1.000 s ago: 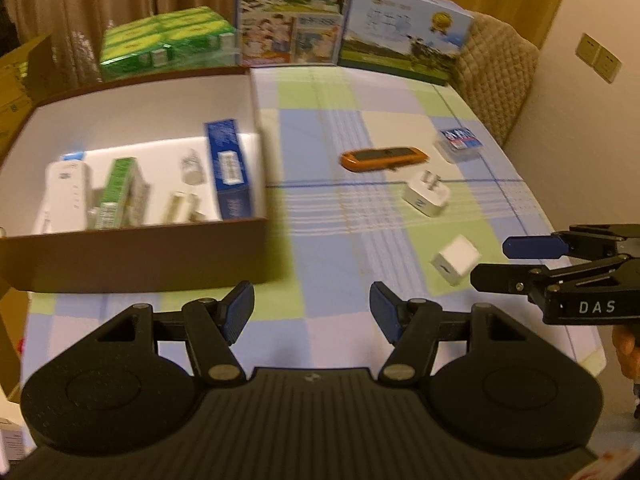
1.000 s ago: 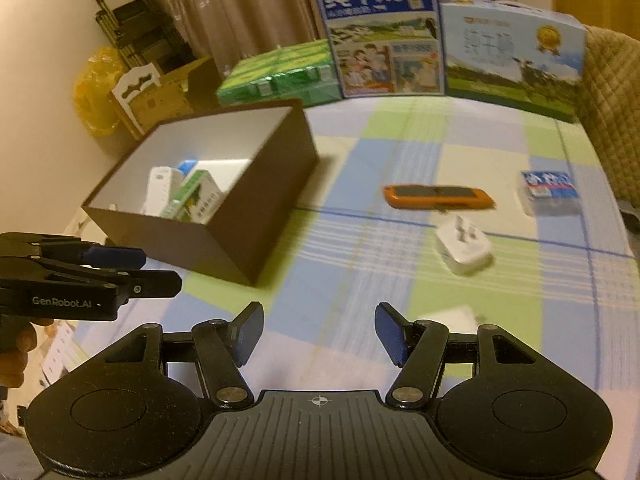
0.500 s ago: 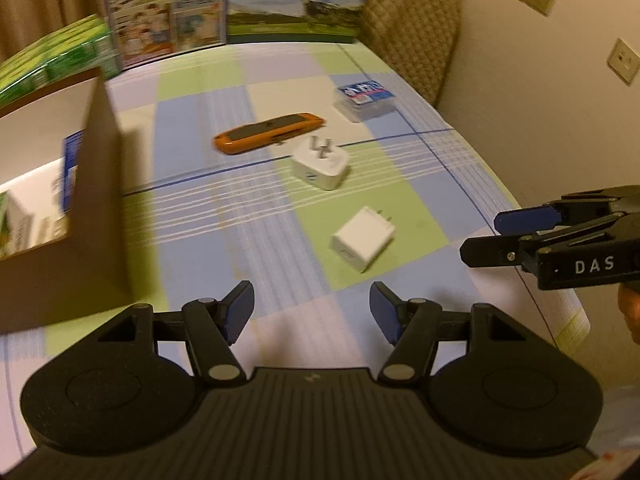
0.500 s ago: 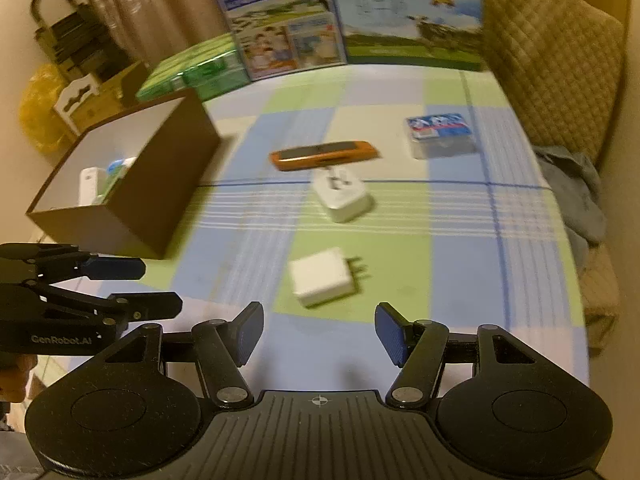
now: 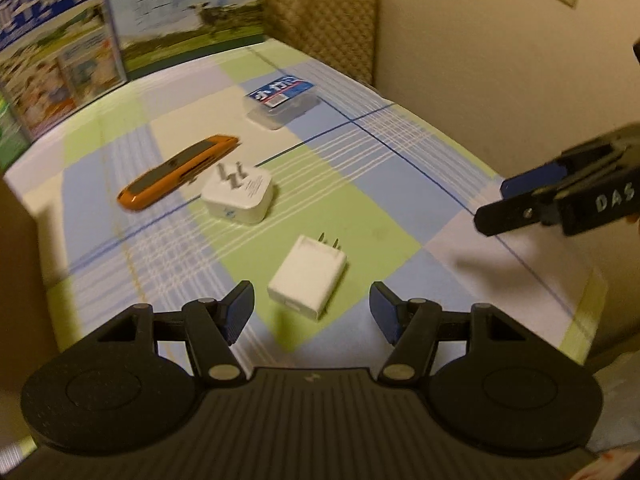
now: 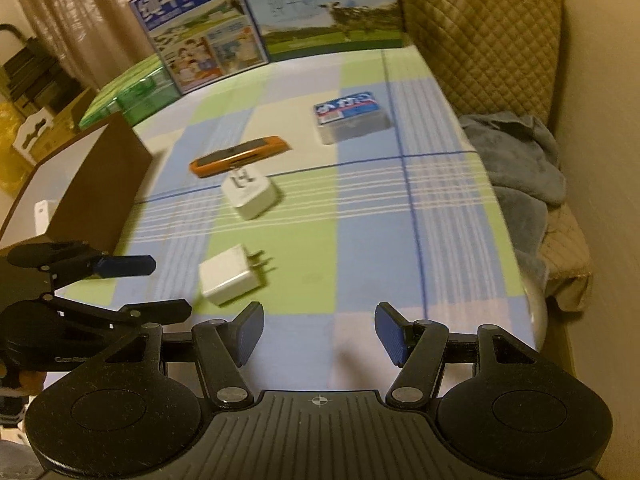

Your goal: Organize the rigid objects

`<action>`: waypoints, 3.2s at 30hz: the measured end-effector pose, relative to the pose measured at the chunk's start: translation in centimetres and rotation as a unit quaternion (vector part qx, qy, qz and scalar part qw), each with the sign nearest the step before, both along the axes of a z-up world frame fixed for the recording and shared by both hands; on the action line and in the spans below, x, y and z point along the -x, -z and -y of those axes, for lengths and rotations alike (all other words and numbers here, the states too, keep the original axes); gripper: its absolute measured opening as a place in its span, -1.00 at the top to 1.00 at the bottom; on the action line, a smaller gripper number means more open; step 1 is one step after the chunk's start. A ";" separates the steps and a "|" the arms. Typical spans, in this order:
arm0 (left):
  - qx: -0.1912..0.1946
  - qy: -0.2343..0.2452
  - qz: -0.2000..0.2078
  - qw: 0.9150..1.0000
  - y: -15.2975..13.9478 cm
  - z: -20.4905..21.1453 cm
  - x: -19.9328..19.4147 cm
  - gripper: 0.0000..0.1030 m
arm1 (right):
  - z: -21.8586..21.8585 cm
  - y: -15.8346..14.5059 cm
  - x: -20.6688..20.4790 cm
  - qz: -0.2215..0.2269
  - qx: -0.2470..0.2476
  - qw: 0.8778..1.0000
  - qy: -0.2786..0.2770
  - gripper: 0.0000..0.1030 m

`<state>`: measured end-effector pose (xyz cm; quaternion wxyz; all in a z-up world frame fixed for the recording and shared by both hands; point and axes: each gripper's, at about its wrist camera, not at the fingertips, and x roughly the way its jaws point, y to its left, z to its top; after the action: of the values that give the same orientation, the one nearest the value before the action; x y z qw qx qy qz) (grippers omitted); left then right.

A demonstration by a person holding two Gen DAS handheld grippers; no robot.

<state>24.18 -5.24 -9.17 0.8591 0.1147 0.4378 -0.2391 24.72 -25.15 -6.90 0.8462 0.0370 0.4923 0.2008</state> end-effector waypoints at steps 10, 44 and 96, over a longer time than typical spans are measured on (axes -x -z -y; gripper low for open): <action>-0.042 0.052 -0.014 0.998 2.9 1.9 -3.6 -0.19 | 2.0 0.9 -1.2 -0.015 -0.001 0.999 0.032 -0.14; -0.013 -0.206 -0.023 0.978 2.1 -6.3 -5.0 0.31 | 1.0 1.9 -11.1 0.053 0.007 0.999 0.006 -0.19; -0.008 -0.286 0.001 0.958 -0.7 -9.7 -10.3 0.31 | -6.1 3.6 -20.9 0.100 0.050 0.992 -0.066 -0.60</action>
<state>34.46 4.49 -8.51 0.8913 -0.0080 0.4529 0.0201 45.66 -19.04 -10.51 0.8768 -0.0582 0.4158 0.2343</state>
